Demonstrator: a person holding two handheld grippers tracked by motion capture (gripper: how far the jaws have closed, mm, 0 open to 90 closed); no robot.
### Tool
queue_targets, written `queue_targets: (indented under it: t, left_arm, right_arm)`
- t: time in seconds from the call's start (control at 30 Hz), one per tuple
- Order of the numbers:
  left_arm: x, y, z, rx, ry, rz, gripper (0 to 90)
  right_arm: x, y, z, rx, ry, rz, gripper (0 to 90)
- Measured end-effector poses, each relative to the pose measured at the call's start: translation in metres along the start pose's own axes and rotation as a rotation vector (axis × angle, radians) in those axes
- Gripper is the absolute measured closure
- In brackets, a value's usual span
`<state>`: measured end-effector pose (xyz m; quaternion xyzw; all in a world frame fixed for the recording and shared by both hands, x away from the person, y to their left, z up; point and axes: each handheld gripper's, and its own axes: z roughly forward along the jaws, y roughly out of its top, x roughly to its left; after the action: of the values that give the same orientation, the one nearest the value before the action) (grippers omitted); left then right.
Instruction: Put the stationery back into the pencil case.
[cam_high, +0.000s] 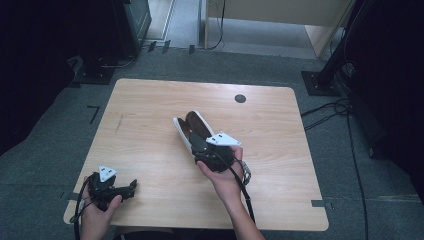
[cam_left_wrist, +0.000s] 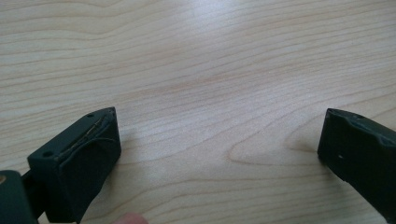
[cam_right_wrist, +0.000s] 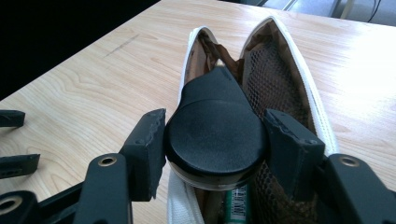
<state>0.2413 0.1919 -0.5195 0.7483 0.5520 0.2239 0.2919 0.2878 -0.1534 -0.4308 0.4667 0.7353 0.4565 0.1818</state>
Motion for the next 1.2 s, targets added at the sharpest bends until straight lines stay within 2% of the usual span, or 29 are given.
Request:
queue_targets:
  t: [0.57,0.83,1.03,1.17,1.2]
  left_arm:
    - [0.000,0.000,0.000,0.001,0.000,-0.001,0.0]
    - [0.000,0.000,0.000,0.000,0.000,-0.001,0.0]
    - [0.000,0.000,0.000,0.000,0.000,-0.001,0.0]
    - [0.000,0.000,0.000,0.000,0.000,-0.001,0.0]
    - [0.000,0.000,0.000,0.000,0.000,-0.001,0.0]
  right_arm:
    - [-0.002,0.003,-0.004,-0.036,0.000,-0.012,41.3]
    - [-0.002,0.008,-0.005,-0.054,0.003,-0.036,41.1]
    - [-0.004,0.011,-0.006,-0.069,0.004,-0.030,37.3]
    - [-0.003,0.012,-0.010,-0.094,-0.004,-0.035,43.4]
    - [-0.004,0.012,-0.012,-0.106,-0.002,-0.034,49.2]
